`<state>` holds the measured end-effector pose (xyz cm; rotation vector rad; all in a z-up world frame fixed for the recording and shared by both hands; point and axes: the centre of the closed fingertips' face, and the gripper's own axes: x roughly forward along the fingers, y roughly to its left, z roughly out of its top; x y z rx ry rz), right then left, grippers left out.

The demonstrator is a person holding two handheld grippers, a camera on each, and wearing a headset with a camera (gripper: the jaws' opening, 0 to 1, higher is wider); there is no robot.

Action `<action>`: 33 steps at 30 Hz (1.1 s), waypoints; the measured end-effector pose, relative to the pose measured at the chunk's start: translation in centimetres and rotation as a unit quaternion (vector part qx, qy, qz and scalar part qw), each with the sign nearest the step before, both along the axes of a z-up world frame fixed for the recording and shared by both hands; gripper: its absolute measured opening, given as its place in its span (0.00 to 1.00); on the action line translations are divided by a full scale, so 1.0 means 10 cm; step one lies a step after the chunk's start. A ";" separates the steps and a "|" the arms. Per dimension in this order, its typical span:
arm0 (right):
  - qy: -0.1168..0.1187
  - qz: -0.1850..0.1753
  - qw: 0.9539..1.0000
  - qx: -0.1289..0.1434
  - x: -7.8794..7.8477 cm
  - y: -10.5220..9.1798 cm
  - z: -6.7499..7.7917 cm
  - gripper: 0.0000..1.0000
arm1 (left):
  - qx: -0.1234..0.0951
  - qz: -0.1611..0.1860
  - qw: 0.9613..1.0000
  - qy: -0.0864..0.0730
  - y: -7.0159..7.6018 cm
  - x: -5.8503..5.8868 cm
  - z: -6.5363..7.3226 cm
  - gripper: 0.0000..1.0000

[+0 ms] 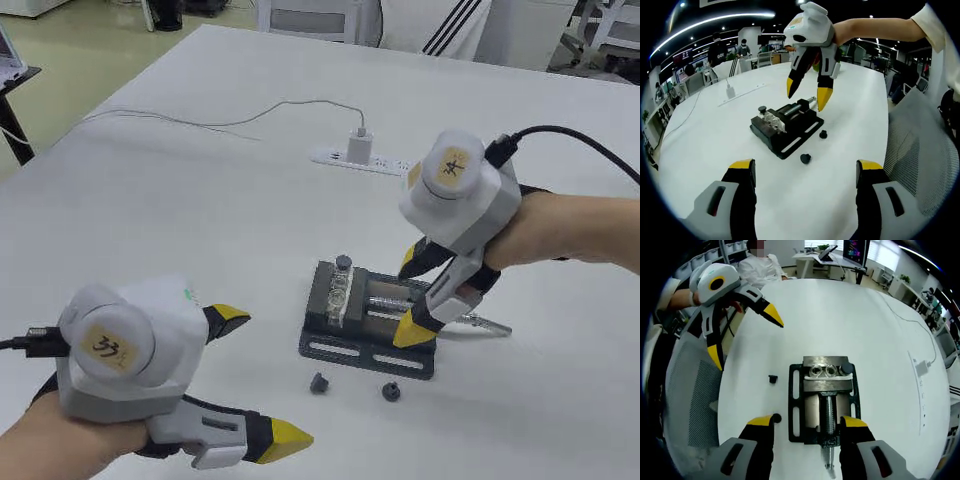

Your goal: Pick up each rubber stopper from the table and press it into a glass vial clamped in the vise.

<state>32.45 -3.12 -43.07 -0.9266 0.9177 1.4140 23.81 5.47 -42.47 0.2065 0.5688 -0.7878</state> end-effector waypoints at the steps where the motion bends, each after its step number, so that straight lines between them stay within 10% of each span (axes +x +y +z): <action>1: 0.004 -0.006 1.000 0.004 -0.04 -0.03 0.01 0.49 | 0.001 -0.005 1.000 0.000 -0.02 0.00 0.00 0.81; 15: 0.012 -0.064 0.997 0.048 -0.43 -0.44 0.06 0.61 | 0.013 -0.044 0.999 0.004 -0.17 0.05 -0.02 0.81; 27: 0.022 -0.142 0.984 0.109 -0.64 -0.76 -0.03 0.97 | 0.024 -0.072 0.997 0.009 -0.27 0.08 -0.05 0.81; 33: 0.023 -0.163 0.979 0.123 -0.71 -0.88 -0.07 0.99 | 0.033 -0.088 0.996 0.013 -0.31 0.09 -0.05 0.80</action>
